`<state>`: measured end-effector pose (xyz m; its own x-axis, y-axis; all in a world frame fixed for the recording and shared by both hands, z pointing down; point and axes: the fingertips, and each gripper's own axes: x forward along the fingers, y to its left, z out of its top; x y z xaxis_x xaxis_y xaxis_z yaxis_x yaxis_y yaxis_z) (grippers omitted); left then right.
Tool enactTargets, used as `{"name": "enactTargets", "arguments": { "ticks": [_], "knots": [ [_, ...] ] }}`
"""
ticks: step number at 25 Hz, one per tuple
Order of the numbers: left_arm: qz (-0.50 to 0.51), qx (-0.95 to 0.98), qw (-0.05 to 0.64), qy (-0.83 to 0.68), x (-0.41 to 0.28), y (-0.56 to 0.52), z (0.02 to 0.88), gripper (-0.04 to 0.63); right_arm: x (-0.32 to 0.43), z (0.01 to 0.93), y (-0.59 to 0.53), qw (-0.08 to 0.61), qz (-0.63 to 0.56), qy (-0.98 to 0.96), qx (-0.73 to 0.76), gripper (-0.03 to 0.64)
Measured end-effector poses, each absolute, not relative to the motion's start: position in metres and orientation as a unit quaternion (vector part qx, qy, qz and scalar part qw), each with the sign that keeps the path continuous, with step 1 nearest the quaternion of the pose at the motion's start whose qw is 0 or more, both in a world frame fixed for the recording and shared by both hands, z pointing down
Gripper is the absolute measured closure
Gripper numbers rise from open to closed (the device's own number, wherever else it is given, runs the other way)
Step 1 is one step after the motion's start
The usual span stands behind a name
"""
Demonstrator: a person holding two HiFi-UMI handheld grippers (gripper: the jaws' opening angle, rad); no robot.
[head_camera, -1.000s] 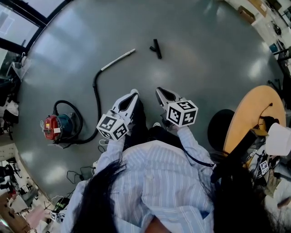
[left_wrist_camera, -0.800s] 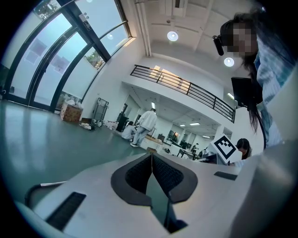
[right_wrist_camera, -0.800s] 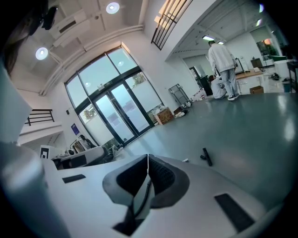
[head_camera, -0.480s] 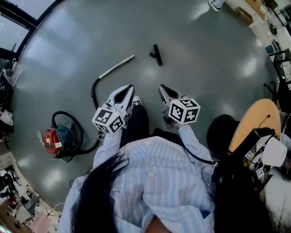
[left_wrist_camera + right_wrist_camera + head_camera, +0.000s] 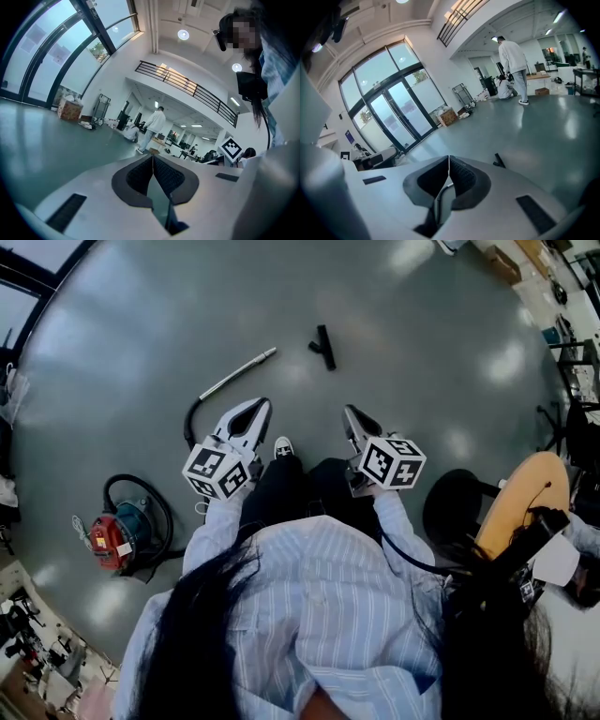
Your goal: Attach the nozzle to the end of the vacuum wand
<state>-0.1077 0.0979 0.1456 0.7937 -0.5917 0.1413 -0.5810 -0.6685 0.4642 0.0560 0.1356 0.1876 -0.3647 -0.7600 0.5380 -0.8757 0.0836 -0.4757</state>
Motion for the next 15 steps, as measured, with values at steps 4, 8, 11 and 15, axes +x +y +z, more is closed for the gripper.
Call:
{"name": "enactTargets", "arguments": {
  "ticks": [4,8,11,15],
  "knots": [
    [-0.005,0.909,0.271,-0.316,-0.105,0.084,0.158,0.588,0.055,0.191,0.116,0.080,0.393,-0.726,0.559,0.606],
    [-0.001,0.905,0.284,-0.318,-0.098,0.071,0.165,0.588,0.058,0.195,0.098,0.085,0.401,-0.727,0.551,0.606],
    [0.002,0.902,0.285,-0.324,-0.091,0.058,0.168,0.588,0.065,0.200,0.081,0.089,0.406,-0.729,0.544,0.606],
    [0.006,0.894,0.295,-0.339,-0.083,0.035,0.174,0.588,0.074,0.207,0.049,0.093,0.411,-0.737,0.529,0.606]
  ]
}}
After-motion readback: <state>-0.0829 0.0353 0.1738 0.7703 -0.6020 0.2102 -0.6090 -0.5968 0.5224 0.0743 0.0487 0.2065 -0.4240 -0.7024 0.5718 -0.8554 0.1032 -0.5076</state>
